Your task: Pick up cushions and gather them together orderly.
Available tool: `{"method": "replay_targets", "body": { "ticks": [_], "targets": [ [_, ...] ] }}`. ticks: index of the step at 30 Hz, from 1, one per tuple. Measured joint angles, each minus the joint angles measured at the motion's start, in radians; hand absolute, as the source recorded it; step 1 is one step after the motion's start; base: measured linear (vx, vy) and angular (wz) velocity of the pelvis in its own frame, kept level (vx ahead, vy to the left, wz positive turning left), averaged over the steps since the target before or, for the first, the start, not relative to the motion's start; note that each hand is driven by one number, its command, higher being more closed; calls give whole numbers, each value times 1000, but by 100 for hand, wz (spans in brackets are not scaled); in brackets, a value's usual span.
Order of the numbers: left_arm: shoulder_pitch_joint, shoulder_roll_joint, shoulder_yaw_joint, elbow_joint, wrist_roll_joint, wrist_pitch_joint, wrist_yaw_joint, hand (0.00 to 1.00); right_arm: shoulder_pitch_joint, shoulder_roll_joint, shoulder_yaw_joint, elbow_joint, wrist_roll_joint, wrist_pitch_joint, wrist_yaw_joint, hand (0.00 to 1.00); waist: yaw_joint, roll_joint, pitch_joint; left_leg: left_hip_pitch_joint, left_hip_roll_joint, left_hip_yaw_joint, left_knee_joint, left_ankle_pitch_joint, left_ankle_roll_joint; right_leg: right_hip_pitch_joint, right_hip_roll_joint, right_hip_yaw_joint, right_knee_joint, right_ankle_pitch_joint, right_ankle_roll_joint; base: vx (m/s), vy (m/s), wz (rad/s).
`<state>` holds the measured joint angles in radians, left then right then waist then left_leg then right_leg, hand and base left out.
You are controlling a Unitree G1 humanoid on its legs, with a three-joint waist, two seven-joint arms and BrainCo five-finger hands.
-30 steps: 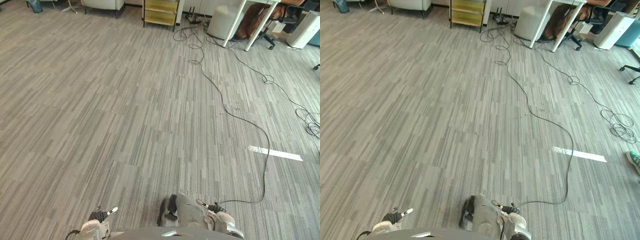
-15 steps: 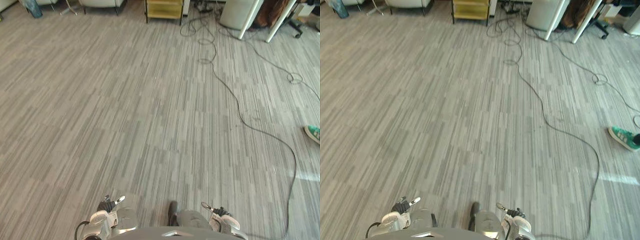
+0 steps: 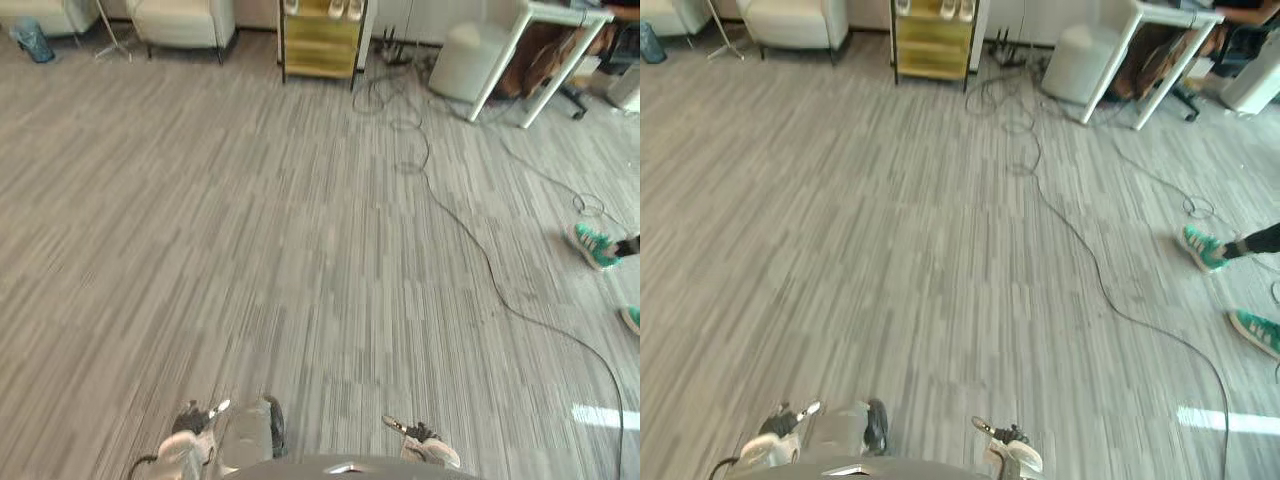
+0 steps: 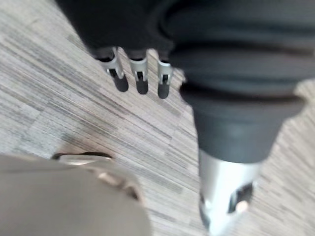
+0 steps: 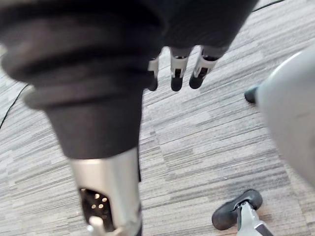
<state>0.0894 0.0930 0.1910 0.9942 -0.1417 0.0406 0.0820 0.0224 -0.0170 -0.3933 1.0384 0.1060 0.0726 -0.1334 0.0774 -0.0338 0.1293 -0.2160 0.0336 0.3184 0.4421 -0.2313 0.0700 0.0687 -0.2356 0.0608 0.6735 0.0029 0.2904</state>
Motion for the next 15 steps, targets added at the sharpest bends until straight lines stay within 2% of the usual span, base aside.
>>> {"method": "replay_targets", "body": {
  "ticks": [1, 2, 3, 4, 5, 6, 8, 9, 10, 11, 12, 13, 14, 15],
  "targets": [
    [3, 2, -5, 6, 2, 6, 0, 0, 1, -2, -4, -1, 0, 0, 1, 0, 0, 2, 12, 38, -12, -3, -16, -9, -1, -48, -1, 14, 125, 18, 4, 423, 113, 18],
    [8, 4, -15, 8, 9, 15, 3, 0, 5, -14, -10, -2, 4, -4, 2, 0, -11, 12, 35, 133, -36, -21, -59, -19, 14, -119, -9, -31, 314, -11, -16, 459, 99, 30],
    [24, 3, -20, 8, 13, 19, 4, 0, 3, -25, -12, -5, 4, -4, 2, 0, -22, 19, 44, 233, -55, -37, -128, -25, 22, -176, -8, -99, 402, -69, -81, 550, 115, 34],
    [27, 4, -25, 9, 13, 19, 5, 0, 2, -27, -10, -7, 4, -4, 2, 0, -23, 19, 44, 272, -59, -43, -158, -24, 21, -196, 0, -129, 408, -108, -109, 481, 53, 35],
    [25, 7, -38, 9, 13, 19, 6, 0, 2, -31, -9, -9, 4, -5, 3, 0, -25, 21, 45, 335, -60, -52, -201, -23, 24, -237, 18, -191, 378, -185, -163, 432, -2, 51],
    [16, 7, -39, 10, 13, 19, 7, 0, 1, -33, -14, -11, 4, -11, 3, 0, -33, 22, 46, 384, -59, -80, -231, -27, 30, -282, 41, -250, 298, -230, -179, 538, -61, 81],
    [2, 4, -39, 13, 19, 19, 7, 0, 5, -38, -25, -14, 4, -11, 2, 0, -54, 26, 50, 437, -54, -136, -279, -29, 31, -340, 86, -292, 86, -244, -205, 411, -99, 96],
    [-3, -3, -35, 13, 23, 18, 7, 0, 12, -37, -43, -20, 4, -7, 2, 0, -64, 30, 53, 472, -50, -177, -310, -33, 24, -359, 111, -289, -86, -207, -218, 368, -127, 113],
    [-19, -13, -30, 11, 28, 18, 7, 0, 19, -33, -63, -21, 4, -3, 2, 0, -67, 34, 57, 507, -43, -211, -338, -45, 7, -371, 132, -270, -265, -132, -221, 581, -225, 106],
    [-18, -19, -21, 8, 30, 18, 7, 0, 27, -33, -71, -21, 4, 0, 1, 0, -67, 34, 59, 533, -40, -226, -352, -54, 1, -378, 138, -256, -363, -85, -219, 543, -259, 105],
    [-15, -32, 14, 7, 38, 18, 7, 0, 50, -26, -82, -21, 3, 3, 1, 0, -69, 30, 60, 582, -34, -268, -362, -98, -16, -386, 137, -241, -519, -4, -209, 685, -352, 76],
    [-14, -35, 23, 7, 40, 18, 7, 0, 57, -24, -82, -21, 3, 4, 1, 0, -71, 29, 61, 600, -31, -278, -362, -114, -19, -388, 136, -235, -528, -1, -209, 600, -317, 85],
    [-8, -55, 36, 8, 47, 18, 6, 0, 74, -22, -94, -23, 4, 8, -1, 0, -80, 45, 61, 639, -4, -303, -354, -138, -27, -389, 147, -234, -461, 89, -221, 493, -253, 48],
    [1, -60, 44, 8, 49, 18, 5, 0, 77, -22, -98, -28, 2, 10, -1, 0, -82, 59, 59, 643, 11, -304, -342, -138, -28, -395, 149, -237, -426, 97, -227, 489, -258, 50]
  ]
}}
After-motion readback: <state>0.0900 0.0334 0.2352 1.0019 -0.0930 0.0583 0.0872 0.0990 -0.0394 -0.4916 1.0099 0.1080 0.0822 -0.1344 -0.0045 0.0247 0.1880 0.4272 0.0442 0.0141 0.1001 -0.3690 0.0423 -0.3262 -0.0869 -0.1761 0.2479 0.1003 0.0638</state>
